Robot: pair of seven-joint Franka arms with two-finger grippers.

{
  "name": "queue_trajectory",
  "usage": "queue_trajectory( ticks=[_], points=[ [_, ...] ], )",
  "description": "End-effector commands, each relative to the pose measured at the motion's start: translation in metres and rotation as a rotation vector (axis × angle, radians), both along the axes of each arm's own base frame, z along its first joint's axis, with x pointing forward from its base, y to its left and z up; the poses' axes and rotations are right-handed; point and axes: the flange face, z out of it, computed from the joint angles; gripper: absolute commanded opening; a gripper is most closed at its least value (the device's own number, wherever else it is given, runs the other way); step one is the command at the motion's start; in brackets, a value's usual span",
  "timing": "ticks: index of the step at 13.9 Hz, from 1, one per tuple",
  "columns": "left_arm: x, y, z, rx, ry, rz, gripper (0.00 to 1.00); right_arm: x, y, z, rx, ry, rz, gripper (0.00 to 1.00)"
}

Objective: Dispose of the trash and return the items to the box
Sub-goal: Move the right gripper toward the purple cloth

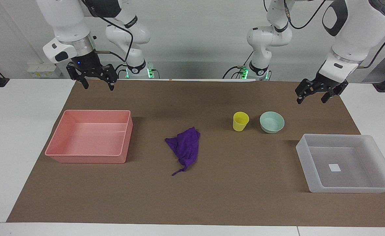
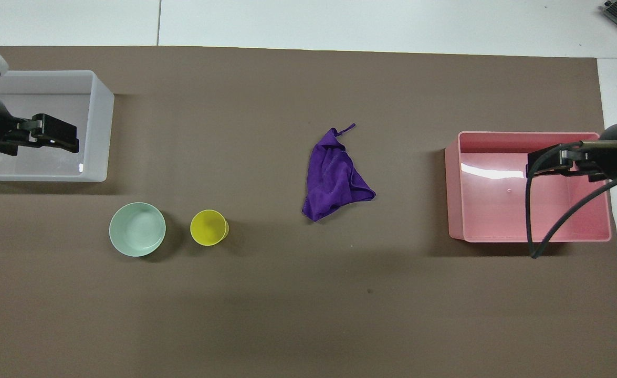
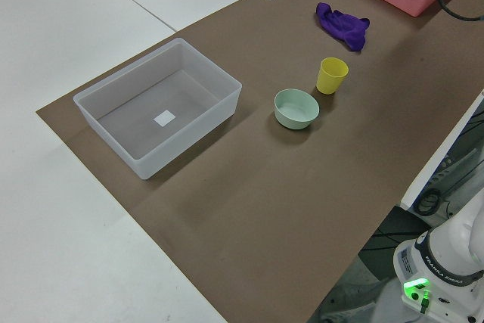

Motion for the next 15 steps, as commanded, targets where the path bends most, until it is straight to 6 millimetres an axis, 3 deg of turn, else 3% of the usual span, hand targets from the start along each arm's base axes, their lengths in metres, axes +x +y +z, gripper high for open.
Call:
queue_trajectory(
  ticks=[1, 9, 15],
  points=[
    [0.0, -0.003, 0.001, 0.005, 0.002, -0.02, 1.0, -0.004, -0.001, 0.0, 0.016, 0.012, 0.019, 1.0],
    [-0.002, -0.006, 0.0, 0.007, 0.014, -0.04, 1.0, -0.003, -0.007, 0.0, 0.018, 0.007, 0.008, 1.0],
    [-0.005, -0.002, 0.003, 0.008, 0.018, -0.034, 1.0, 0.014, 0.014, -0.019, 0.019, -0.051, 0.037, 1.0]
  ],
)
